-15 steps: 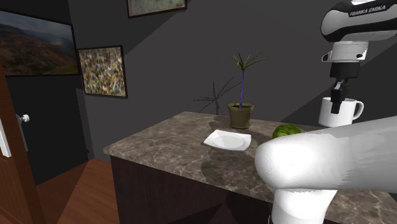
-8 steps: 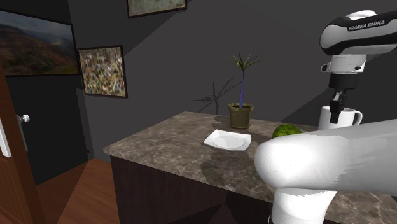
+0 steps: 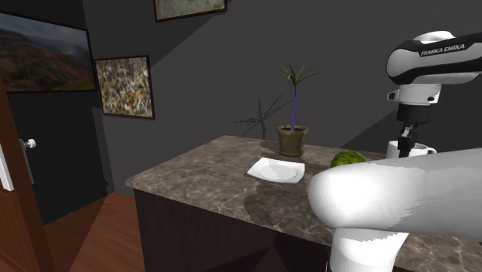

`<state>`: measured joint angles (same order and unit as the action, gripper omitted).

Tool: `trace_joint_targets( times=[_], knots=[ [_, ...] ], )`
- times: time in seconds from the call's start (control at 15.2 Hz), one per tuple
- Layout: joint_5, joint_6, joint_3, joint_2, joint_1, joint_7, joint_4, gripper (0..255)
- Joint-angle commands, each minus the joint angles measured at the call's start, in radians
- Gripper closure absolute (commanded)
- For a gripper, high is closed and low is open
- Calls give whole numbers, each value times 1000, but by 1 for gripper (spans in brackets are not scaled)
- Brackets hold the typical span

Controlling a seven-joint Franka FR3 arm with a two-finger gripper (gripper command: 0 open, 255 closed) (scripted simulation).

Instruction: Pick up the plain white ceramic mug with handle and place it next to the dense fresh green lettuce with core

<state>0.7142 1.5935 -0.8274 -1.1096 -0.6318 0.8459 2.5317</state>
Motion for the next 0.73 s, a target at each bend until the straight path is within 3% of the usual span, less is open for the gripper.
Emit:
trace_joint_targets(
  times=[0.0,0.66],
  knots=[
    [18,23,-20,-1,-3,-2,21,255],
    [107,132,-122,1,-20,-17,120,255]
  ],
)
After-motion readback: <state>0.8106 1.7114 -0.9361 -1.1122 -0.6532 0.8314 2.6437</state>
